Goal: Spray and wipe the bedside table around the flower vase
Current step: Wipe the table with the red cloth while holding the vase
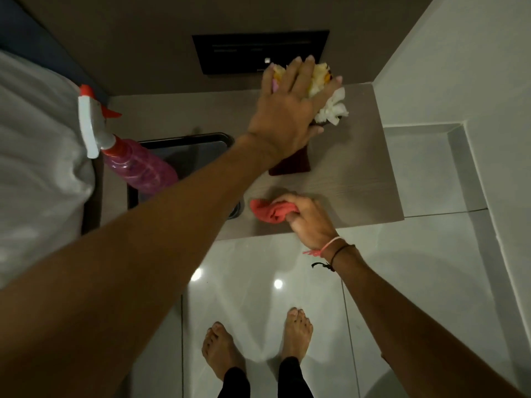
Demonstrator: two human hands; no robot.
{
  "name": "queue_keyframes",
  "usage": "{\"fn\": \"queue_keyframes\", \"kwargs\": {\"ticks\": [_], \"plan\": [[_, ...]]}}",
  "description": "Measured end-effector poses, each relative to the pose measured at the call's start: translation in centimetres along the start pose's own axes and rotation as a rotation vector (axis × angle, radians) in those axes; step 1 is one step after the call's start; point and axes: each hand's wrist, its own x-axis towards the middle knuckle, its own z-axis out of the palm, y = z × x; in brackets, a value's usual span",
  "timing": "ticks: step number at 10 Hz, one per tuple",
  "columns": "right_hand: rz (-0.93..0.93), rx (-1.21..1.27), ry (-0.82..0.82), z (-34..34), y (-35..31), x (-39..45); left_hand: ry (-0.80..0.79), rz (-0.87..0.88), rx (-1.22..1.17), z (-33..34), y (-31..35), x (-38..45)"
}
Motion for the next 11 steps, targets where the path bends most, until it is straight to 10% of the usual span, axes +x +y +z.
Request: {"fn": "queue_keyframes", "kwargs": {"ticks": [2, 4, 8, 11], "plan": [[0.202, 0.549, 0.152, 1.4, -5.2, 1.0, -0.079, -0.013, -0.112, -1.3, 0.4, -1.9], [0.343, 0.721, 0.186, 4.6, -9.5, 5.2, 0.171, -0.176, -0.200, -3.3, -3.7, -6.5], [0.067, -0.120, 0.073, 4.4, -13.5, 6.7, 0.267, -0.317, -0.091, -7.5, -11.4, -14.7], [-0.363, -0.614, 0.199, -9.0, -32.2, 1.7, 0.366, -0.380, 0.111, -24.9, -15.1, -17.4]]}}
